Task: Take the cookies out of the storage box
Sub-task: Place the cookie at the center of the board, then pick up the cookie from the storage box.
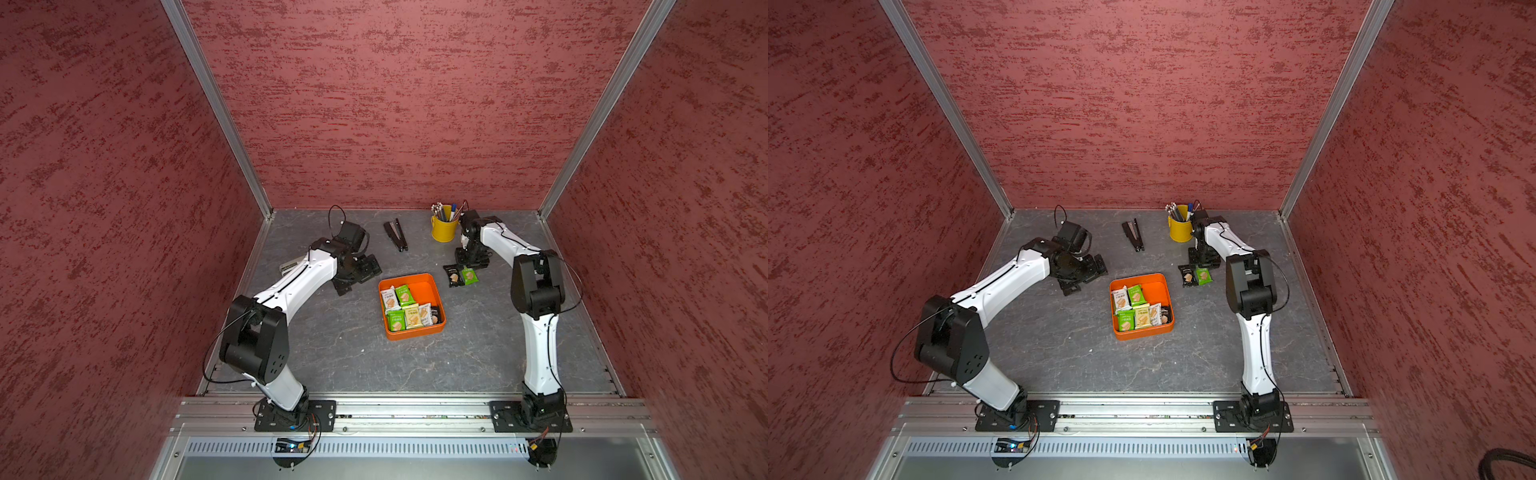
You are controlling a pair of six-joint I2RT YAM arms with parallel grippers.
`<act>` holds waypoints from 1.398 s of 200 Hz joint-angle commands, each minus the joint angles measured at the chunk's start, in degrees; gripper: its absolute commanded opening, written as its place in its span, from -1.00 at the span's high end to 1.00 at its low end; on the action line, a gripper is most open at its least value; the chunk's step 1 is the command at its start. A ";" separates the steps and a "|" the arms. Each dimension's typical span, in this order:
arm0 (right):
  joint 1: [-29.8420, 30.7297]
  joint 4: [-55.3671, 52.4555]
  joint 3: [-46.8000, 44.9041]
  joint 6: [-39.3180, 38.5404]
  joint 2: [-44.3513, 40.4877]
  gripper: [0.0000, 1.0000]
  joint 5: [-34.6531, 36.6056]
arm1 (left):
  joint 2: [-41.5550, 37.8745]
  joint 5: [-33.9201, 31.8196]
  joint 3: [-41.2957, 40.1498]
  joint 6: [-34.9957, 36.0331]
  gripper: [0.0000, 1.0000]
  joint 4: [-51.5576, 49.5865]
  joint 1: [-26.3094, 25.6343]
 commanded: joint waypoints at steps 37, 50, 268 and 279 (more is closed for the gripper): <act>-0.11 0.46 -7.84 4.09 -12.45 -0.18 -5.13 | -0.29 1.40 -0.72 2.52 -0.99 2.72 0.98; 0.30 1.00 -11.18 5.72 -15.85 -0.19 -7.07 | -0.32 2.93 -1.57 2.82 -0.99 3.85 2.22; 28.50 10.95 -12.64 16.05 -15.04 -0.15 -9.49 | -7.65 12.11 -13.81 10.59 -0.99 7.44 17.25; 28.87 10.45 -12.04 15.49 -13.98 -0.16 -8.49 | -8.08 12.20 -14.22 10.48 -0.99 7.22 17.60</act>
